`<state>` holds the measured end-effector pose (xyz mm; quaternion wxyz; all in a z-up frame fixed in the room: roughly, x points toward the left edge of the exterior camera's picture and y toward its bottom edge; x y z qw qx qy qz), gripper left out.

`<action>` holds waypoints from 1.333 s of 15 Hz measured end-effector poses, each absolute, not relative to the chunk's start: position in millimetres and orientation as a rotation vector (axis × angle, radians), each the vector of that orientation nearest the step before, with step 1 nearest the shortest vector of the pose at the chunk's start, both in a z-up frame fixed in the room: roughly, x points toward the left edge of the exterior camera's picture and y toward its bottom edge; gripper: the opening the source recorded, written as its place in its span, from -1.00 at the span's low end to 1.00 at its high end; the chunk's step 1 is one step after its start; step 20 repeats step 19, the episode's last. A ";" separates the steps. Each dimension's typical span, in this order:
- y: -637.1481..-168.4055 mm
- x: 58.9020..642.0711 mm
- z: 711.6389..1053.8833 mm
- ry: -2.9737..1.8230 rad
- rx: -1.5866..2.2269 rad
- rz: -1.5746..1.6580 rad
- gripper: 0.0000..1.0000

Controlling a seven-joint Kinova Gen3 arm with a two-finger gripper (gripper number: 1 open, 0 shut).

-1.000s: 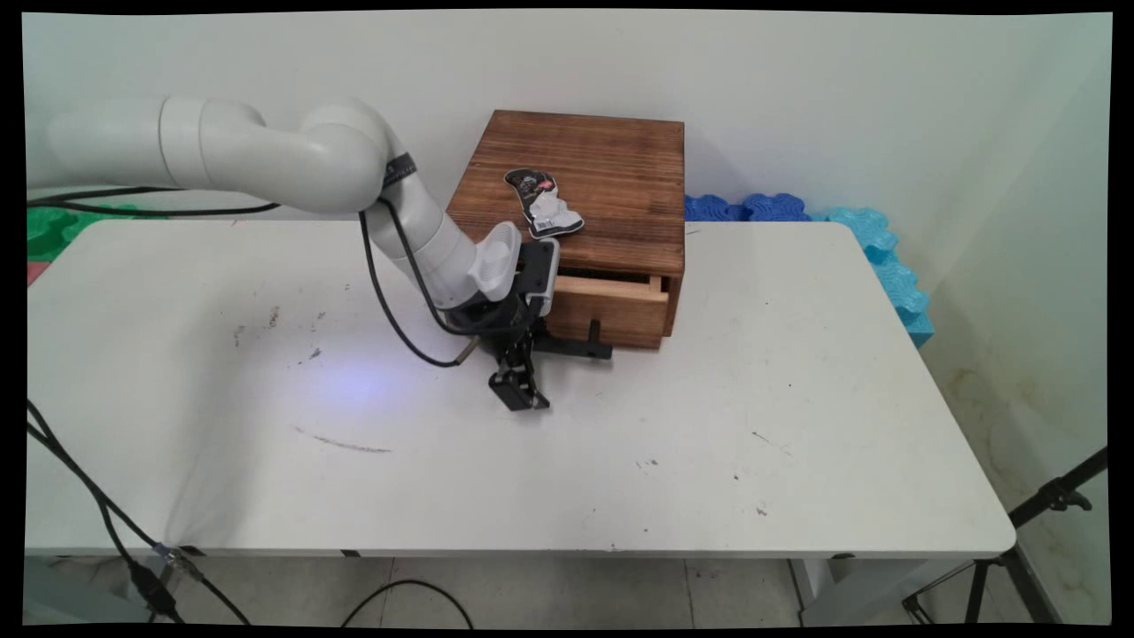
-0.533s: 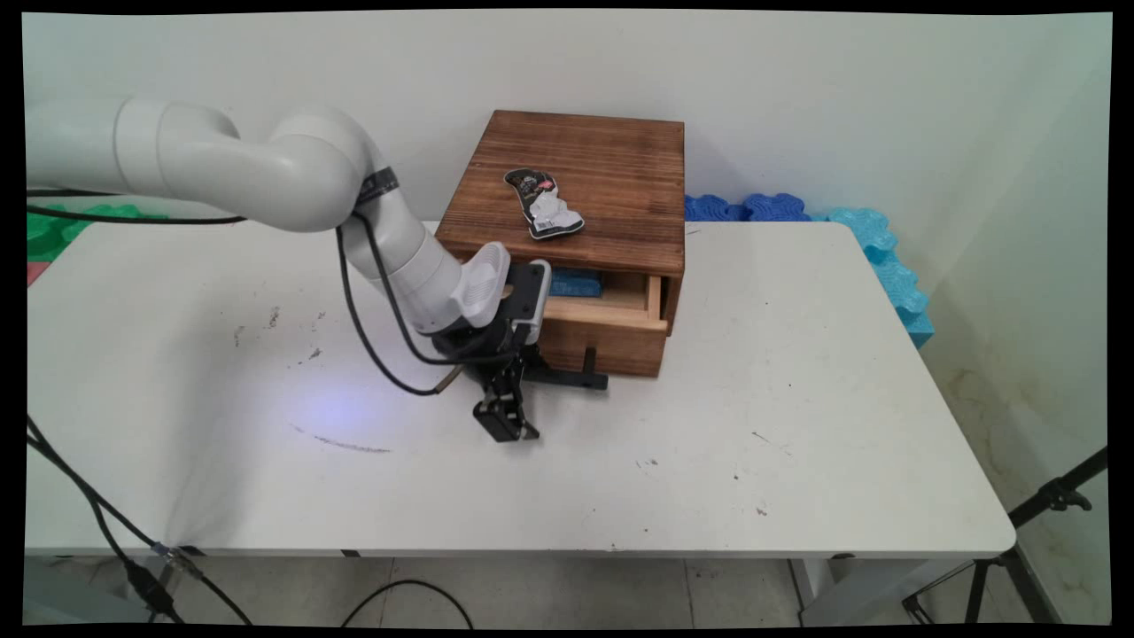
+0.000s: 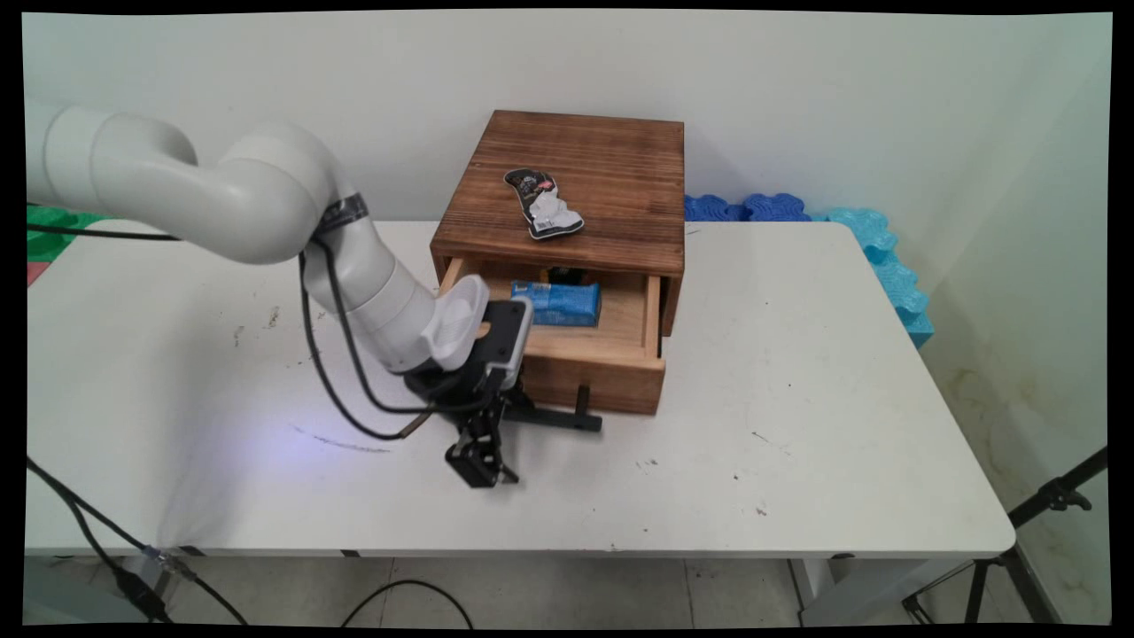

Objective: Open the drawer

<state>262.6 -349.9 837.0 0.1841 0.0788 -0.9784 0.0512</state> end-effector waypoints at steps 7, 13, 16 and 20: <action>-303.4 259.5 839.3 -2.780 0.207 0.139 1.00; -269.0 253.1 845.3 -2.784 0.191 0.158 1.00; -255.2 250.4 849.6 -2.782 0.183 0.166 1.00; -244.8 249.6 854.1 -2.780 0.178 0.173 1.00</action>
